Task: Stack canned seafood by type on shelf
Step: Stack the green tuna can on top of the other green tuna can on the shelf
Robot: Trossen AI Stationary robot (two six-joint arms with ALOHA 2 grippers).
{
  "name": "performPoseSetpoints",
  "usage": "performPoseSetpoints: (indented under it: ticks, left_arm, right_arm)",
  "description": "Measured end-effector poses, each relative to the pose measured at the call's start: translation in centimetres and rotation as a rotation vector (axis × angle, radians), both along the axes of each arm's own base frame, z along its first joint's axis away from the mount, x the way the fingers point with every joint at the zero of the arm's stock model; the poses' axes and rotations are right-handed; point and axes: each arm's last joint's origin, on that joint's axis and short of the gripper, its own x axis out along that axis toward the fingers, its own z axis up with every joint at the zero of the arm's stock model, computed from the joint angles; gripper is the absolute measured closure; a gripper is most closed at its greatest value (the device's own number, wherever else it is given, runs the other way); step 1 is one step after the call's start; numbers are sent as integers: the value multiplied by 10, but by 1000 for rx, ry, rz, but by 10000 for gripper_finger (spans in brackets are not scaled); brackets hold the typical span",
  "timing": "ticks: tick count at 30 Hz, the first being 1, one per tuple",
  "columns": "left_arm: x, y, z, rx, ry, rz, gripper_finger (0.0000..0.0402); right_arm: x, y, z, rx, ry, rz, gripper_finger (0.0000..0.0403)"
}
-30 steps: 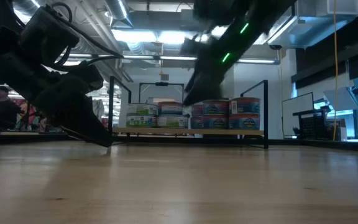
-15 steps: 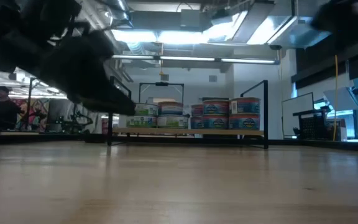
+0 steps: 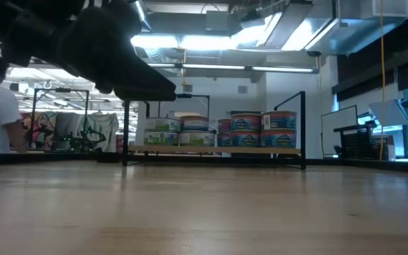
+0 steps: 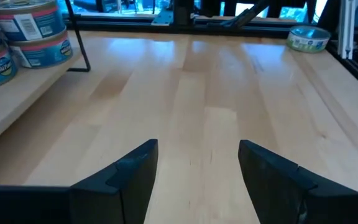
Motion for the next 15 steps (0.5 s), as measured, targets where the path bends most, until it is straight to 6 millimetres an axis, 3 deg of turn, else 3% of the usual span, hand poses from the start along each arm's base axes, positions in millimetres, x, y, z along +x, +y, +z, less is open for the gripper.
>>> performPoseSetpoints:
  ticks: [9, 15]
  left_arm:
    - [-4, -13, 0, -64, -6, -26, 178]
    - [-7, -27, -6, -105, 9, -61, 178]
  right_arm:
    - [-34, 36, -22, 39, 149, -71, 364]
    - [-38, 45, -44, -25, 188, -60, 385]
